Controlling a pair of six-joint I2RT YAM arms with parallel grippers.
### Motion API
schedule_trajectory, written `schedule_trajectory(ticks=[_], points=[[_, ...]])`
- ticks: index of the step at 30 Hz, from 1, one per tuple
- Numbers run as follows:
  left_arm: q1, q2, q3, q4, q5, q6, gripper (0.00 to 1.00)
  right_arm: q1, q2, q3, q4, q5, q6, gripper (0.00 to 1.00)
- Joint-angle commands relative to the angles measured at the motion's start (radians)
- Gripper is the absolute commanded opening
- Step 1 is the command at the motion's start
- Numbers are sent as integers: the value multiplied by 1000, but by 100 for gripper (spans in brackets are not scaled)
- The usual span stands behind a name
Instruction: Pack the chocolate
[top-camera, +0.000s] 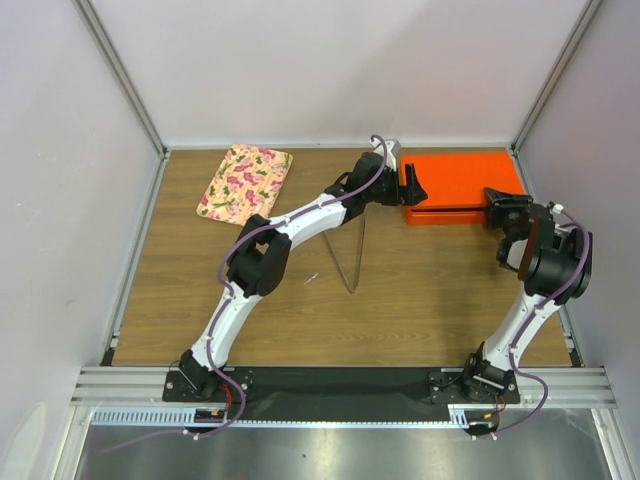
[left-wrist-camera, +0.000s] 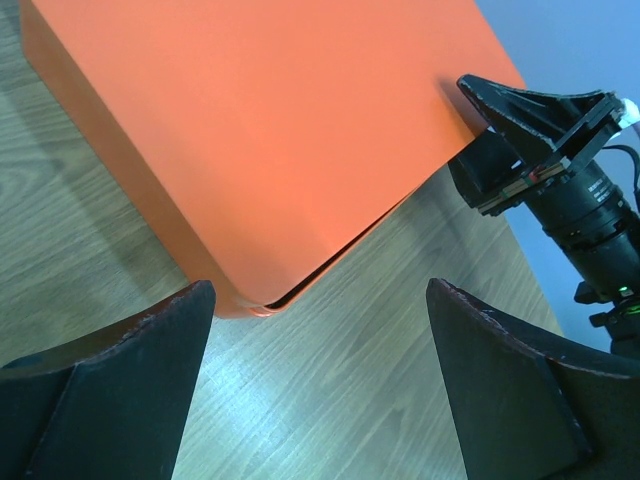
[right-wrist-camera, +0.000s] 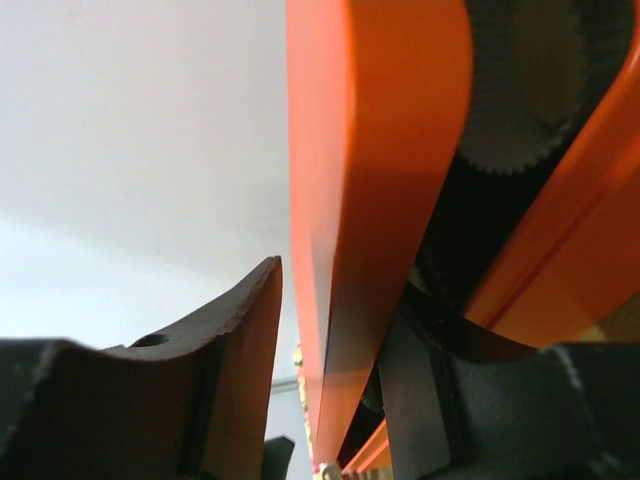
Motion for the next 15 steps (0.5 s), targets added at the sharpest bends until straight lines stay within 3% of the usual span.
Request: schedule_trajectory(ticks=[1, 15], points=[[-10, 1, 47, 29, 14, -14, 93, -15, -51, 35, -67, -25, -58, 47], [-16, 7, 64, 29, 23, -22, 94, -43, -69, 44, -154, -62, -57, 42]])
